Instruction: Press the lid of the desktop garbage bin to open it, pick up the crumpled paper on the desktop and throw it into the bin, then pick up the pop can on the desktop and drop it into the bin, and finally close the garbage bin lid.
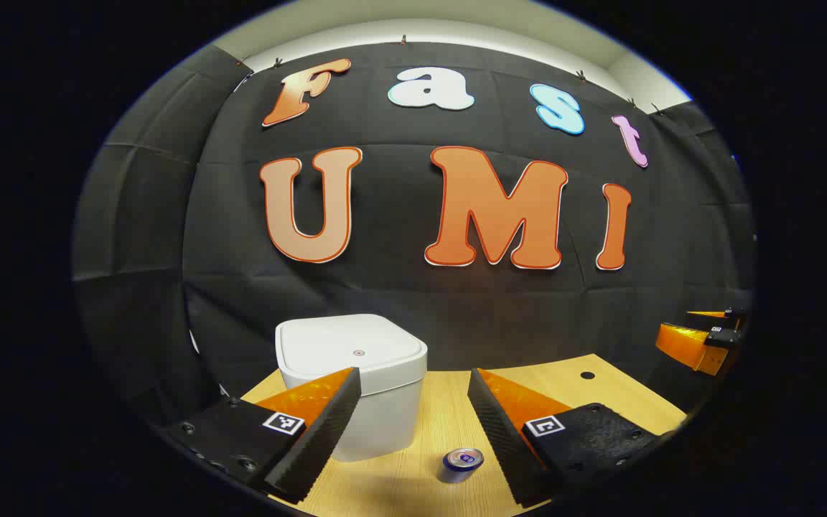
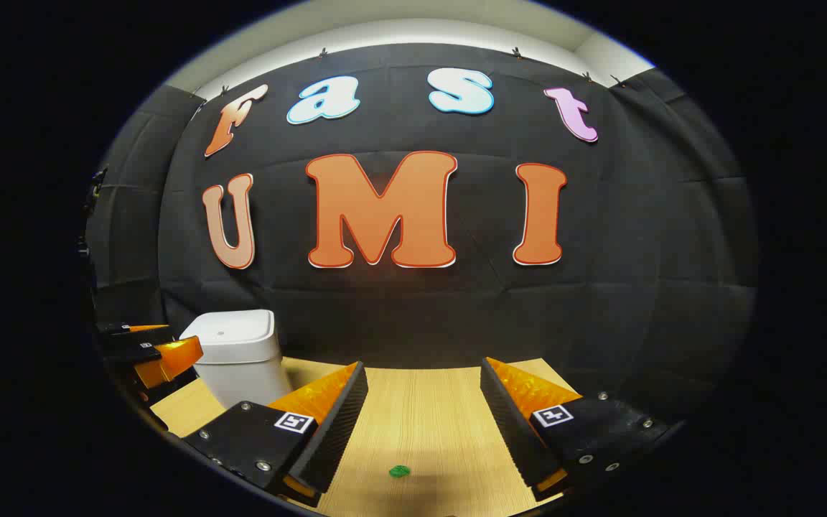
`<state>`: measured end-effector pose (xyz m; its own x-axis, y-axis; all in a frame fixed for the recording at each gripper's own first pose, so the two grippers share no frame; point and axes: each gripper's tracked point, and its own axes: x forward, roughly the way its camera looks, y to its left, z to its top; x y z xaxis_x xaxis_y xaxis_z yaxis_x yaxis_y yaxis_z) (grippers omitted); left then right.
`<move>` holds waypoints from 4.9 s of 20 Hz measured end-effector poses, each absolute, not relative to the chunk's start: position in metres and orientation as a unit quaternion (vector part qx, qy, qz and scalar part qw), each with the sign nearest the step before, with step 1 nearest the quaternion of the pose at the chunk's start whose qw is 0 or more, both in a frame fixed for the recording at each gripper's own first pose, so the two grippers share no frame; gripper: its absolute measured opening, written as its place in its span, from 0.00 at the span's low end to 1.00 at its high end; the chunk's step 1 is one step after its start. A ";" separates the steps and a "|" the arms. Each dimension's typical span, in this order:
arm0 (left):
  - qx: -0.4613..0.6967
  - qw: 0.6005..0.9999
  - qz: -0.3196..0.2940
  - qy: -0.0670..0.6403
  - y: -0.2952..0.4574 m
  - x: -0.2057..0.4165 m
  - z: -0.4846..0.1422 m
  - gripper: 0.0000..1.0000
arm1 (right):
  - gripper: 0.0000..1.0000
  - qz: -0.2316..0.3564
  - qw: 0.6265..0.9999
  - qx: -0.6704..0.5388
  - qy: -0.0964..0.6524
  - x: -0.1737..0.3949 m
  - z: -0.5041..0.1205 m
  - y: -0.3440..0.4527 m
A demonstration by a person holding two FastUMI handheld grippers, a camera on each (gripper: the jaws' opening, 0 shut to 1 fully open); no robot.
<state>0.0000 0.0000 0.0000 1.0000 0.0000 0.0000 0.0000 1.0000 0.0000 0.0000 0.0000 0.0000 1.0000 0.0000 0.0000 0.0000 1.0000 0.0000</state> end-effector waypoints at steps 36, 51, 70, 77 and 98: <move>-0.004 1.000 -0.005 -0.002 0.001 0.011 0.000 0.95 | 0.95 0.004 1.000 -0.006 0.005 0.013 0.000 0.005; -0.014 1.000 -0.014 -0.006 0.001 0.013 0.004 0.95 | 0.95 0.002 1.000 -0.001 0.004 0.014 0.002 0.005; -0.002 0.999 -0.026 0.034 0.005 0.022 0.003 0.00 | 0.95 -0.001 1.000 -0.001 0.004 0.015 0.005 0.003; -0.015 0.998 -0.018 0.065 0.047 0.051 0.039 0.00 | 0.95 0.009 1.000 -0.003 0.002 0.018 0.010 0.007; 0.004 0.958 -0.049 0.284 0.092 0.124 -0.045 0.01 | 0.95 0.004 1.000 -0.007 0.017 0.029 0.004 0.007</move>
